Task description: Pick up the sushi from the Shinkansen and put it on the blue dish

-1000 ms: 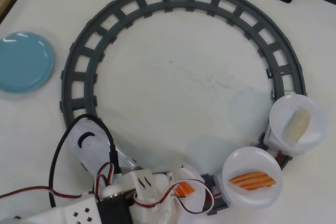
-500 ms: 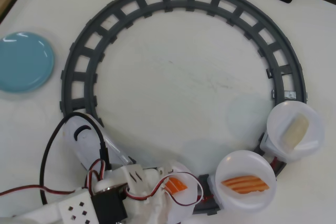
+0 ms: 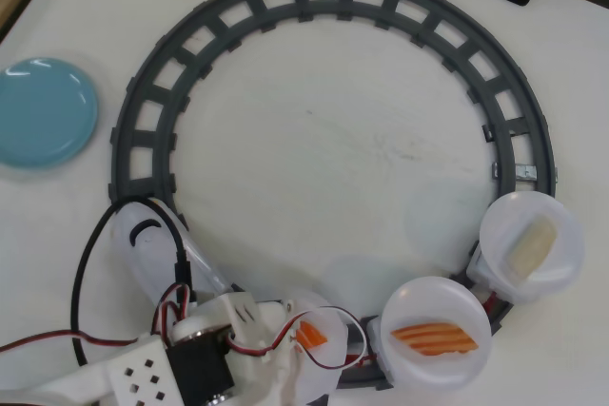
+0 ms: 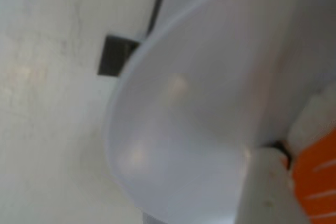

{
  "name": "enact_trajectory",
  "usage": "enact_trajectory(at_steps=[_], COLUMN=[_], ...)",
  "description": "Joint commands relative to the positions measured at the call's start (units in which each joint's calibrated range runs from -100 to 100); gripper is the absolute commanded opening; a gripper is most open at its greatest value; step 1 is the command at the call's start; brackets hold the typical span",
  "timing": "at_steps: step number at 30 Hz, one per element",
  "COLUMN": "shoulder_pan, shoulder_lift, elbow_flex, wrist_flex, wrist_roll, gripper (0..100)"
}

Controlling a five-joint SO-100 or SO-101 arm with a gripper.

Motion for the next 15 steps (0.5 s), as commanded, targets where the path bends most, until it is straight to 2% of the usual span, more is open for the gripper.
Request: enact_trajectory(at_steps=[1,7,15], shoulder_pan=[-1.05,-4.74,-17.86], shoulder_lift=[-0.84,-0.92,-0.92], elbow_flex=[-7.57,-17.67,-25.16], wrist_flex=[5.43,13.59,22.93], wrist_roll=[-0.38,-3.62,-11.42], gripper=[7,7,7])
